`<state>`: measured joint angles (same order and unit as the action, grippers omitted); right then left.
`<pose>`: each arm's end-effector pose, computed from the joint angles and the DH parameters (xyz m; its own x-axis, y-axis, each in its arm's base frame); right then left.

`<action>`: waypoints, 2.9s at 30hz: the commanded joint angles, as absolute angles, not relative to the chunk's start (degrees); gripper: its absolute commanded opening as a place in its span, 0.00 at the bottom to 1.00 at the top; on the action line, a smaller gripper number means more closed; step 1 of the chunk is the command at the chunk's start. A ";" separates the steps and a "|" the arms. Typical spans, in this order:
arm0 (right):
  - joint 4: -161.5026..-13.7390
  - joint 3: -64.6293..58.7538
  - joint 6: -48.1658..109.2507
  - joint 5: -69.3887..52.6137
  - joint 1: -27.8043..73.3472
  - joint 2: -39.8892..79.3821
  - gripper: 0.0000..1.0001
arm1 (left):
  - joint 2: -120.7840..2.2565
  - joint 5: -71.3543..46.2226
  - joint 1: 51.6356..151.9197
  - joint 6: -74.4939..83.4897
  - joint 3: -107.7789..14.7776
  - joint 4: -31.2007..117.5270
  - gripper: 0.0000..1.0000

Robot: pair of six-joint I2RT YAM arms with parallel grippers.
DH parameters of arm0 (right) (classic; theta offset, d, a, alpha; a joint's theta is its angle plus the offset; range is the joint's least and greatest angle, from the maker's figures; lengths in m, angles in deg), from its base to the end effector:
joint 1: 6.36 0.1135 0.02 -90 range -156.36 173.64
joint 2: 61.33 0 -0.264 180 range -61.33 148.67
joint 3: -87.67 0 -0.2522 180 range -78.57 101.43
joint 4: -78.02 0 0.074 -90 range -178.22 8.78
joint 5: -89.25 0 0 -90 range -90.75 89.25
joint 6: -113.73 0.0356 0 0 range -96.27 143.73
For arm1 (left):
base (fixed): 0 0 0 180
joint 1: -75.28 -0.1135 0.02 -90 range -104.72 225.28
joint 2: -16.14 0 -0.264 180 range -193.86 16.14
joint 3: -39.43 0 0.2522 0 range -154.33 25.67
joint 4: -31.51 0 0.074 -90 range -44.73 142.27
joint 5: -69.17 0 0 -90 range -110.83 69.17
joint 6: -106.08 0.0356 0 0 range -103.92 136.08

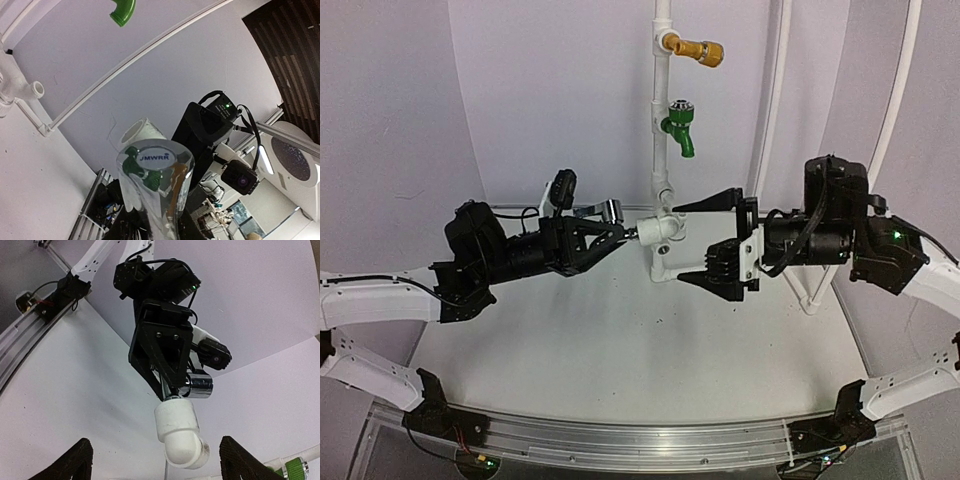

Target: Install the water faucets

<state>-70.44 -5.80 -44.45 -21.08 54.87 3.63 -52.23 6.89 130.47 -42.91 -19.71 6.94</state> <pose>0.1088 0.2238 0.4268 0.8850 -0.1969 -0.4219 -0.4441 -0.0846 -0.8920 0.1425 -0.2339 0.3464 -0.7646 -0.2294 -0.6023 0.6358 -0.1156 -0.7631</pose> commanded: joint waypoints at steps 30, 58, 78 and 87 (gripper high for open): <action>-75.32 -0.27 -41.21 -23.99 55.76 8.05 0.07 | -51.67 16.00 132.99 -23.97 -25.43 7.28 0.00; -72.97 2.29 38.00 -60.57 48.75 16.33 0.32 | -45.27 -17.16 147.60 50.65 -27.20 35.17 0.00; -65.53 0.91 -36.76 -26.54 48.21 2.12 0.97 | -43.05 4.55 137.29 -15.89 -27.49 26.53 0.00; -74.41 -5.70 -67.53 -17.68 54.39 0.58 0.91 | -46.90 14.07 134.08 -28.14 -33.56 29.34 0.00</action>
<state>-68.12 -5.59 -52.59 -23.79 52.11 -0.90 -45.74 7.20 134.00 -21.02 -28.15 31.86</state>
